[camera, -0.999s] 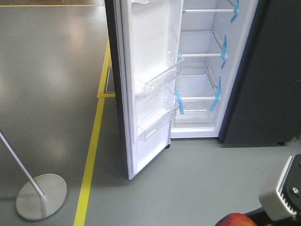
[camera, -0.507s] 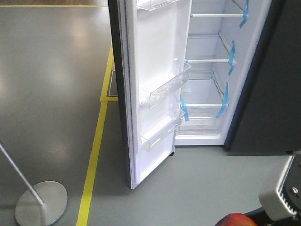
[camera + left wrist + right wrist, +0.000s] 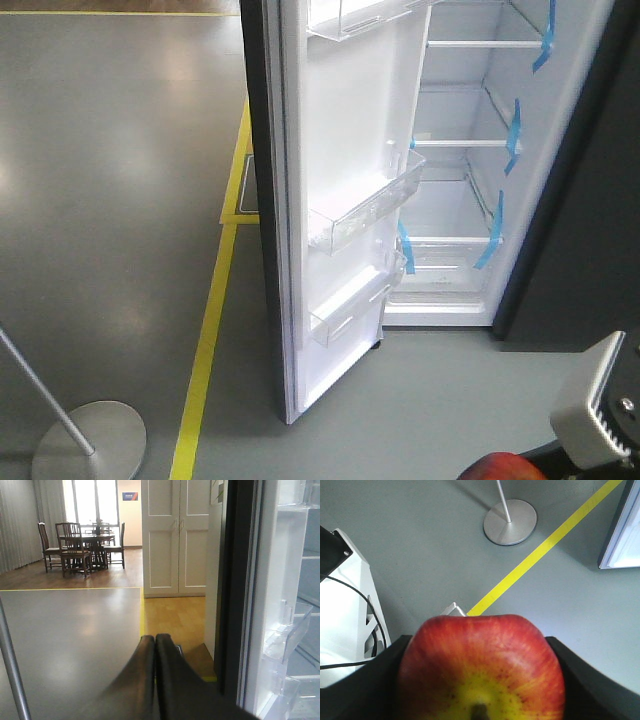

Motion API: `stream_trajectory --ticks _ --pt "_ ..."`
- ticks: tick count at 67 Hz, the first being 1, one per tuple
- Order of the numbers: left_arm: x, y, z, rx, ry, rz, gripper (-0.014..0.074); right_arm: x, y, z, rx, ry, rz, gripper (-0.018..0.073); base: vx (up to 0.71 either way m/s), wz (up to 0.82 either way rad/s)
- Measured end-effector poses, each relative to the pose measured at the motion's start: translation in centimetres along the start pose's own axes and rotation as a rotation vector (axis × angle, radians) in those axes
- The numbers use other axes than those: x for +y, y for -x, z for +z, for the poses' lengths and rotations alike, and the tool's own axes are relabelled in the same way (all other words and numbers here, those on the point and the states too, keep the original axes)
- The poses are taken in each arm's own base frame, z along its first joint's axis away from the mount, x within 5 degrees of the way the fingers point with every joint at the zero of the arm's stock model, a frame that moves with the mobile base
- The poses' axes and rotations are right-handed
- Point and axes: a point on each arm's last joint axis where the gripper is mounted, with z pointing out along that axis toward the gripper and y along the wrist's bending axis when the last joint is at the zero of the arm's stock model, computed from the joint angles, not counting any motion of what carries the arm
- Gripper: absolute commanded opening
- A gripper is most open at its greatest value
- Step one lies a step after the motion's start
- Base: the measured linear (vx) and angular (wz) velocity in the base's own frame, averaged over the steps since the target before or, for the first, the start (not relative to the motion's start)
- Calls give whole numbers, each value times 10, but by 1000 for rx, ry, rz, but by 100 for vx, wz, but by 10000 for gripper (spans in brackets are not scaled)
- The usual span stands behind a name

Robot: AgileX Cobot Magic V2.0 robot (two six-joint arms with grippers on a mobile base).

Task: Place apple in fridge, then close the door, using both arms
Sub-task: 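Approach the open refrigerator door bins with the base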

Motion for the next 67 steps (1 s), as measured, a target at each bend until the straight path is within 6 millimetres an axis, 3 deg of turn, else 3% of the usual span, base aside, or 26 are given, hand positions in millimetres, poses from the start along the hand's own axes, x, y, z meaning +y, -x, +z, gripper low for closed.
stream_trajectory --ticks 67 --pt "0 0 0 0 0 0 -6 0 0 0 0 0 0 159 12 2"
